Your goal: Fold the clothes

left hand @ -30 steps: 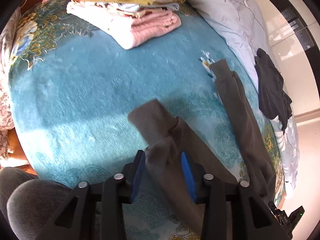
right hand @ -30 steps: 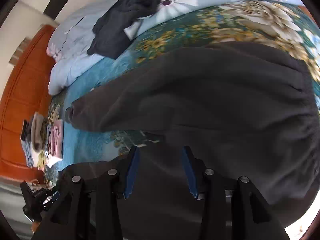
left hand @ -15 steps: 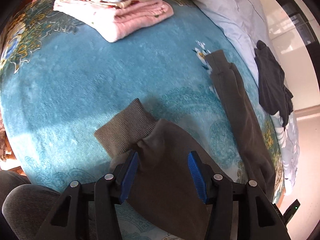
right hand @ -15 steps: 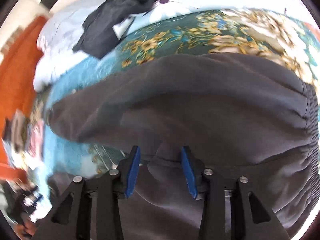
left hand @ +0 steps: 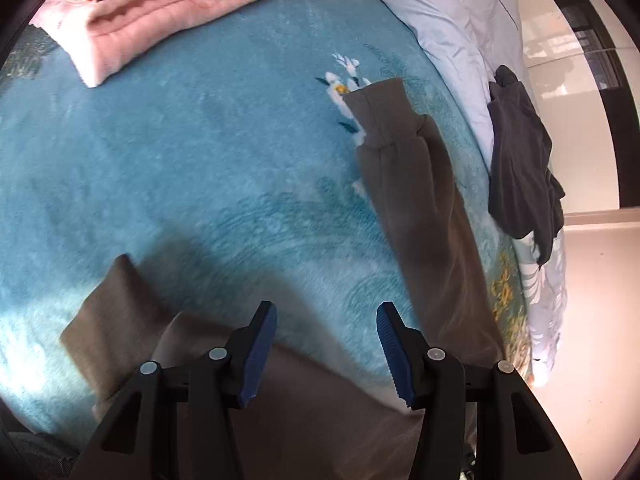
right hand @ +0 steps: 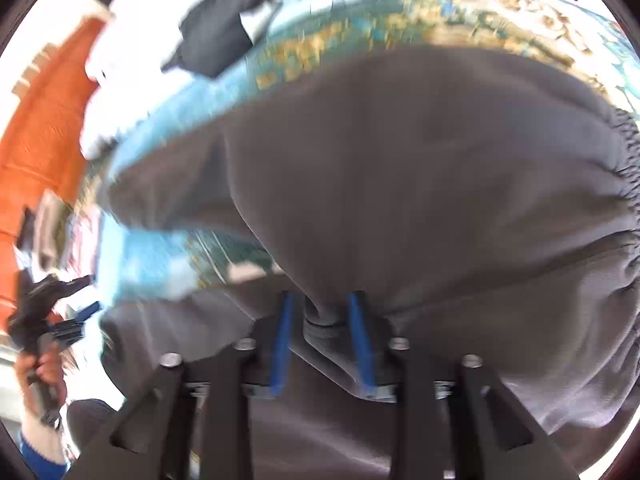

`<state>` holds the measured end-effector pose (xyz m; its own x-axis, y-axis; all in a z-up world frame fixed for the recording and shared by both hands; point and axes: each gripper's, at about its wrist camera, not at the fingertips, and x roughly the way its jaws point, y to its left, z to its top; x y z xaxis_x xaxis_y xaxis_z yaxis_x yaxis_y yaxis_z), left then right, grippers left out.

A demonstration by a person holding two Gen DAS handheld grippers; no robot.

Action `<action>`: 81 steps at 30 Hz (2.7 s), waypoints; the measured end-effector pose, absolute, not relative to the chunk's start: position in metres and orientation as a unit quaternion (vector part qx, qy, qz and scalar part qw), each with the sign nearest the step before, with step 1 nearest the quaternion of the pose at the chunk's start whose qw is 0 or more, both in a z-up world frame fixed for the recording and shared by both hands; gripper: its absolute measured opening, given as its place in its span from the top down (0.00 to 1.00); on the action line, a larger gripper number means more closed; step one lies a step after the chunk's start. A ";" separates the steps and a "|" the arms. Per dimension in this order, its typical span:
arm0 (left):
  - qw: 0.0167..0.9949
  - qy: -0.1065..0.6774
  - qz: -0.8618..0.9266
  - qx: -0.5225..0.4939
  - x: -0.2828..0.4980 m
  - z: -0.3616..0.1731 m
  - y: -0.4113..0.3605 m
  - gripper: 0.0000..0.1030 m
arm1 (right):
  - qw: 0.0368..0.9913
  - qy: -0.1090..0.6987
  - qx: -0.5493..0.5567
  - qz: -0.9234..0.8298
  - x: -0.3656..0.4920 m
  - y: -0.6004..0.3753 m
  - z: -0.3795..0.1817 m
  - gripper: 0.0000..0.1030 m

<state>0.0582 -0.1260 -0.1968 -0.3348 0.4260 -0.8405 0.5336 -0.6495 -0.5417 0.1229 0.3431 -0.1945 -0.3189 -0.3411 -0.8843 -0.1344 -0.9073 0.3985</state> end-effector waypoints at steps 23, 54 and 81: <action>0.006 0.396 -0.787 0.473 -0.017 -0.174 -0.136 0.93 | -0.048 -0.224 0.591 -0.774 0.150 0.379 -0.187 0.60; 0.162 0.351 -0.699 0.601 0.186 -0.214 -0.191 0.39 | -0.037 -0.361 0.546 -0.755 0.173 0.379 -0.201 0.50; 0.142 0.406 -0.702 0.567 0.222 -0.236 -0.172 0.82 | -0.177 -0.528 0.452 -0.697 0.302 0.513 -0.213 0.47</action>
